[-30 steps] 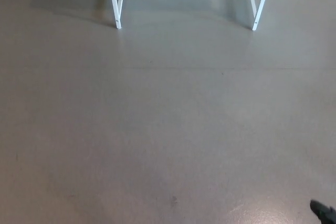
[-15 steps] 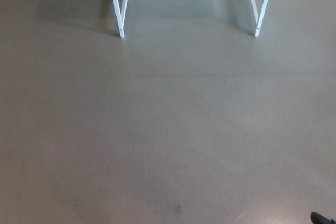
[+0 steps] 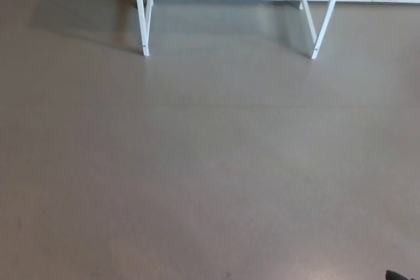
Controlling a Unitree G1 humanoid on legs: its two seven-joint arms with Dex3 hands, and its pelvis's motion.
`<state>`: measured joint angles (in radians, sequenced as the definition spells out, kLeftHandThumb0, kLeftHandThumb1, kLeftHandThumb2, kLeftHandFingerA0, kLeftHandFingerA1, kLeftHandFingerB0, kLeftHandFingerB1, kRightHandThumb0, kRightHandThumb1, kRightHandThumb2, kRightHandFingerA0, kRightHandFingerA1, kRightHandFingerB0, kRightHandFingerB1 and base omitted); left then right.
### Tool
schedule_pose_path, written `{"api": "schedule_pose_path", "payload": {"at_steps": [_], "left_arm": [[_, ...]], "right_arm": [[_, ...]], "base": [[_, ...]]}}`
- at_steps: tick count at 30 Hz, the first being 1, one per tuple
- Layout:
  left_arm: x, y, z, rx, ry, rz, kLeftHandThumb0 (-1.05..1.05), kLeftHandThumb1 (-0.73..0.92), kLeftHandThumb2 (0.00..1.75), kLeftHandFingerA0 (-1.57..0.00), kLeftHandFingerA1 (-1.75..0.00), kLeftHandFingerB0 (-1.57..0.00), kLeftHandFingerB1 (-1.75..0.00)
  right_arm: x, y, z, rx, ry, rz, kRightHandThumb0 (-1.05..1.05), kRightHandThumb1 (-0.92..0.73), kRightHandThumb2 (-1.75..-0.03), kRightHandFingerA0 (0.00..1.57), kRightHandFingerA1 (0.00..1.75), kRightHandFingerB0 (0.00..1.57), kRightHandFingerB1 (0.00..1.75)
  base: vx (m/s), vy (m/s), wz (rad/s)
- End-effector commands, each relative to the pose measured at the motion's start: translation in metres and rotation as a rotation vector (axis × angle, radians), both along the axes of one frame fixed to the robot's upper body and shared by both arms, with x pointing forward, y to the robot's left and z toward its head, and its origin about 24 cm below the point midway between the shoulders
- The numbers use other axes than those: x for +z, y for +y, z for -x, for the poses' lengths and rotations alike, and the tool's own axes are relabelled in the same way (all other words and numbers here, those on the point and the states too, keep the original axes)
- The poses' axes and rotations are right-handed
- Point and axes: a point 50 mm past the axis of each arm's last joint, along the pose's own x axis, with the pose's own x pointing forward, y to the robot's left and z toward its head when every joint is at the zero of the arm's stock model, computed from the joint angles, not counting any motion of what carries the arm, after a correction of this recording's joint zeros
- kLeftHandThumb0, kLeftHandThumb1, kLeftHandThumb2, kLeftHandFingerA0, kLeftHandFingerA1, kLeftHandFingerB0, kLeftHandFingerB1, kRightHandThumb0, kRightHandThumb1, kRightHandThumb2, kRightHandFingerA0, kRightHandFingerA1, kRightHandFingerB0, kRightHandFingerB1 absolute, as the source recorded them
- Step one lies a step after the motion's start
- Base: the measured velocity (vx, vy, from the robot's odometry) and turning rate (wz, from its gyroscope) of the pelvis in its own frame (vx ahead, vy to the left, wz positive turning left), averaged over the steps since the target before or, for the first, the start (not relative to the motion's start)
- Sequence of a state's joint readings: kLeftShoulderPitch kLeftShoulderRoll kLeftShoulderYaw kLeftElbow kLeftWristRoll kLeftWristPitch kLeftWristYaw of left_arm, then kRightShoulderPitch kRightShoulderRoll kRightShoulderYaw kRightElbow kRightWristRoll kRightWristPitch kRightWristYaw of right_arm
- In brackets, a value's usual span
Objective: The robot walk towards a table in front and uses its left hand to pickup a tennis ball on the left side and put it in a container on the right hand side
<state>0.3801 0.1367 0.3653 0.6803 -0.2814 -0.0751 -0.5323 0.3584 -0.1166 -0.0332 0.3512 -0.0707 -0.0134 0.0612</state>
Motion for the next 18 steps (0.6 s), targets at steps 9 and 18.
{"api": "schedule_pose_path", "payload": {"at_steps": [9,18], "left_arm": [[0.0016,0.0008,-0.0073,-0.034,-0.015,-0.039,-0.15,0.45,0.54,-0.21,-0.35,-0.28,-0.31],[0.0022,-0.0016,-0.0096,-0.038,-0.024,-0.047,-0.15,0.46,0.54,-0.20,-0.35,-0.27,-0.30]], "right_arm": [[0.0041,-0.0036,-0.0056,0.012,-0.020,0.014,0.12,-0.85,-0.71,0.05,0.43,0.05,0.22],[0.0068,-0.0042,-0.0105,0.025,-0.015,0.045,0.09,-0.88,-0.67,0.06,0.43,0.00,0.29]], "base": [[0.18,-0.099,0.10],[0.22,-0.141,-0.01]]}}
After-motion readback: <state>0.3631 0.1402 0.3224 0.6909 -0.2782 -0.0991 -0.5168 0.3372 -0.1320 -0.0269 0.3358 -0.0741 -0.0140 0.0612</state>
